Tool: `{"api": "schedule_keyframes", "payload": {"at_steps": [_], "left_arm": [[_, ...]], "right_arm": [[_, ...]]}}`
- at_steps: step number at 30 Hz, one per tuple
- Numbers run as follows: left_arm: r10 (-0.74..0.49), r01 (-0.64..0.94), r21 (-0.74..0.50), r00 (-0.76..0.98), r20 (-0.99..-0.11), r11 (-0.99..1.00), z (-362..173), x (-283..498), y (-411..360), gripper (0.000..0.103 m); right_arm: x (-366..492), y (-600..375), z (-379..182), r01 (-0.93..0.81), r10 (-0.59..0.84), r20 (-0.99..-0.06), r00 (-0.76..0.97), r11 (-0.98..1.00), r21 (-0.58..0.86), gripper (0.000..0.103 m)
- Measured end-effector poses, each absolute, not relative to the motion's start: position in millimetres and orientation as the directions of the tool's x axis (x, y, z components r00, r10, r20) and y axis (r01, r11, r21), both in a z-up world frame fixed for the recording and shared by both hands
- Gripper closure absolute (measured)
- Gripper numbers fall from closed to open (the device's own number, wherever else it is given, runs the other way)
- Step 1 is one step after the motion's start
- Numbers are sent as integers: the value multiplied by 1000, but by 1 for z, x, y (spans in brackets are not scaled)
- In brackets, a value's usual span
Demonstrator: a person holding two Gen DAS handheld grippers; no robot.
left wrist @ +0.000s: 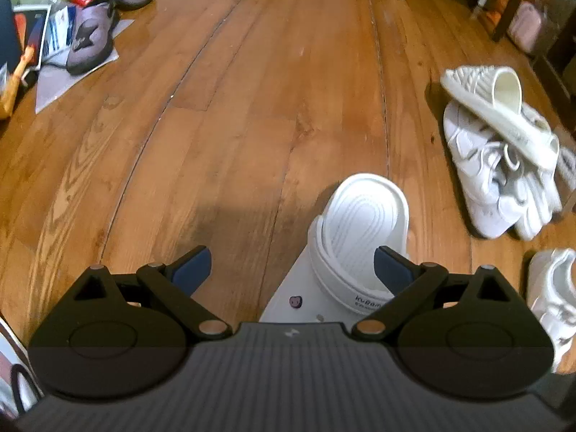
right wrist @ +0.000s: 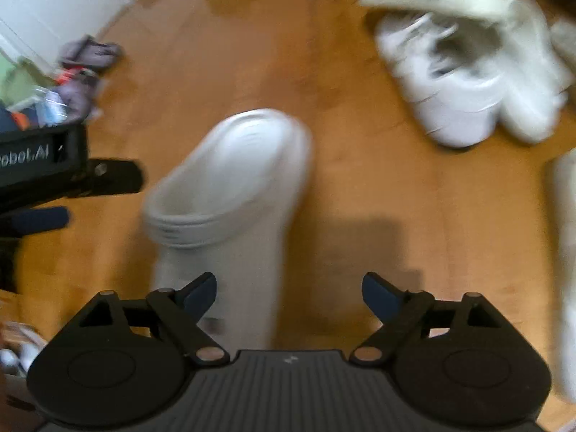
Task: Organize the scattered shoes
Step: 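Straighten the clog by its heel strap with the right tool, then open, then move the left tool to the pile and grasp the white NEON slide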
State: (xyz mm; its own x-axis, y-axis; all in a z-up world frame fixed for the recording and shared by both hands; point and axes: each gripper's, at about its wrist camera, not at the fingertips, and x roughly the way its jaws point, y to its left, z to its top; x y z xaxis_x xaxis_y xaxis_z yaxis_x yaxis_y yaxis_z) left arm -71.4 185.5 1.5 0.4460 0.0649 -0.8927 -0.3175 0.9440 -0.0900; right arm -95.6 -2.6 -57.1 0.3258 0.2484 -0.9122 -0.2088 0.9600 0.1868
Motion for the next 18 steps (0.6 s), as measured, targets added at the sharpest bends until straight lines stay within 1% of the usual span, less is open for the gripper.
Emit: {"api": "schedule_keyframes", "payload": {"at_steps": [3, 6, 14, 18], "left_arm": [[-27, -275, -174, 466, -884, 945, 4, -69, 176, 5], [-104, -223, -236, 481, -871, 946, 6, -66, 162, 5], [-157, -129, -251, 493, -856, 960, 13, -58, 117, 5], [-196, -74, -275, 530, -825, 959, 22, -35, 94, 5]], "right_arm": [[-98, -24, -49, -162, 160, -918, 363, 981, 107, 10], [-97, -40, -43, -143, 121, -909, 399, 987, 68, 10], [-94, -81, -27, -90, 23, -872, 490, 996, -24, 9], [-91, -102, -17, -66, -19, -839, 544, 996, -65, 8]]}}
